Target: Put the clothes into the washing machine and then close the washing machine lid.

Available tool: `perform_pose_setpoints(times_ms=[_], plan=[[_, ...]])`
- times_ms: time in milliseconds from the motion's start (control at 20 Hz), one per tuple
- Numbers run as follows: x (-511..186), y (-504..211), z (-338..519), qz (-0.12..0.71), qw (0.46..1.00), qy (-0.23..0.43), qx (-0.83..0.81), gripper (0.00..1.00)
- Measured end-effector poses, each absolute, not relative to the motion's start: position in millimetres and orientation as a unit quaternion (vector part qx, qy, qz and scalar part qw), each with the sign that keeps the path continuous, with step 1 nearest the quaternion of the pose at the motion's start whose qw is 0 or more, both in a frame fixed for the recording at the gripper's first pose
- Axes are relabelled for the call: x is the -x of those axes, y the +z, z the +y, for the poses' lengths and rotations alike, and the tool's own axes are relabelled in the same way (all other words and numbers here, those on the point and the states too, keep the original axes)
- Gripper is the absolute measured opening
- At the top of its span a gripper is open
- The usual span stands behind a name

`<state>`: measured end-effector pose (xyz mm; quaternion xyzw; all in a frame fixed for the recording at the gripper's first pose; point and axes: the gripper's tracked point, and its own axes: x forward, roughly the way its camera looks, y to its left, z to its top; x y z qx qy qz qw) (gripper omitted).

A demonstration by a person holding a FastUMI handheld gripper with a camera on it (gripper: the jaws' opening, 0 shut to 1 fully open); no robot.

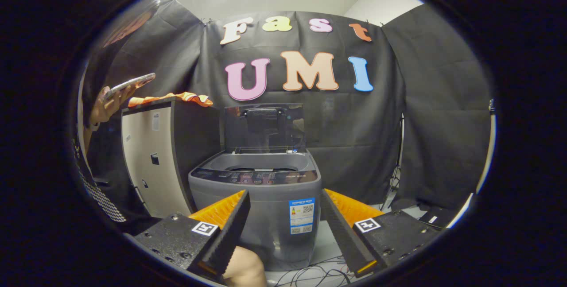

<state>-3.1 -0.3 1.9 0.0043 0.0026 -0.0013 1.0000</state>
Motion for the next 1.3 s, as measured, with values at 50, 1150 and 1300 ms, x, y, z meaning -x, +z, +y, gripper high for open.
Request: perform_pose_setpoints(times_ms=[50,1150,1300], plan=[[3,2,-1,0.003,1.0,-0.003,-0.005,0.96],[-115,213,145,-0.023,0.996,0.083,0.006,0.97],[-136,249,203,-0.039,0.989,0.139,-0.01,0.97]])
